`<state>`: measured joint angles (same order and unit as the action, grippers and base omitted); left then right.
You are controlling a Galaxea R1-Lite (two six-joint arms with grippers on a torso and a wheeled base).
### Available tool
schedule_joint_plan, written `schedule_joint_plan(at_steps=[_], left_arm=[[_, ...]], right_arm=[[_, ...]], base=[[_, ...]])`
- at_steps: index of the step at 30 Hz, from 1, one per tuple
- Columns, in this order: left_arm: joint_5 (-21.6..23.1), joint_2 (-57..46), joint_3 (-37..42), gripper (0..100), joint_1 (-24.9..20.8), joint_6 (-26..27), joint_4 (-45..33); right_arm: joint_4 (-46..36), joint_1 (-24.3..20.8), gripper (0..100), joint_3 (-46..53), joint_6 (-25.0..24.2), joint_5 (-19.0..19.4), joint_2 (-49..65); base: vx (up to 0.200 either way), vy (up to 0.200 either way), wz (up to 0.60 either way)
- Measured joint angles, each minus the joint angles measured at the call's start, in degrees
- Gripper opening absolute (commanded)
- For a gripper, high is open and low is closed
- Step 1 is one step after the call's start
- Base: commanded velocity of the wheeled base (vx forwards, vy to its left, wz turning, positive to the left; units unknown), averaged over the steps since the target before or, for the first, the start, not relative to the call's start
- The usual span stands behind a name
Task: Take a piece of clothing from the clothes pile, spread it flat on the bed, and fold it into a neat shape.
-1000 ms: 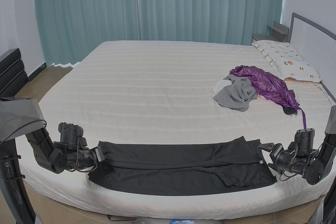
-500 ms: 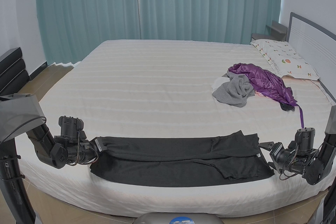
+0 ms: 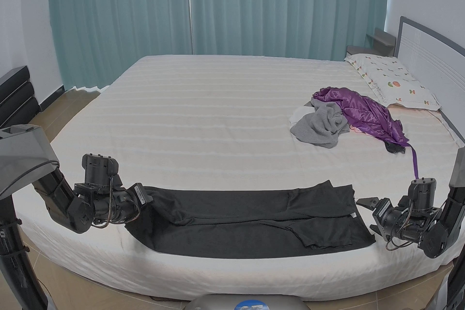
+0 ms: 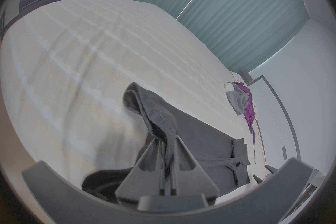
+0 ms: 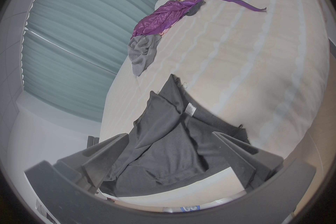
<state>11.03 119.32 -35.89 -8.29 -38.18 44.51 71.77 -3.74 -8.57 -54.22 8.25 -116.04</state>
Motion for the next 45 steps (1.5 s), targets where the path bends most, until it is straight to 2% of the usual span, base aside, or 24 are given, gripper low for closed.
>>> schedule_joint_plan(at_steps=[16, 21, 28, 36, 45], left_arm=[[-5.7, -3.8, -1.9, 0, -8.2, -0.4, -1.6], [-8.1, -3.7, -4.4, 0, -11.7, -0.4, -4.3], [-8.8, -3.6, -9.0, 0, -15.8, -0.4, -10.2], [-11.1, -2.0, -13.3, 0, -20.9, -0.4, -12.3], [-12.0, 1.0, -17.1, 0, -24.7, -0.4, -14.3]], right_arm=[[0.0, -0.4, 100, 0.1, 0.0, 0.0, 0.0], [0.0, -0.6, 100, 0.2, 0.0, 0.0, 0.0], [0.0, -1.1, 100, 0.2, 0.0, -0.1, 0.0], [0.0, -1.4, 100, 0.4, 0.0, -0.1, 0.0], [0.1, -1.6, 100, 0.4, 0.0, -0.1, -0.2]], base=[[0.0, -0.2, 0.0], [0.0, -0.2, 0.0], [0.0, -0.2, 0.0], [0.0, -0.2, 0.0], [0.0, 0.0, 0.0]])
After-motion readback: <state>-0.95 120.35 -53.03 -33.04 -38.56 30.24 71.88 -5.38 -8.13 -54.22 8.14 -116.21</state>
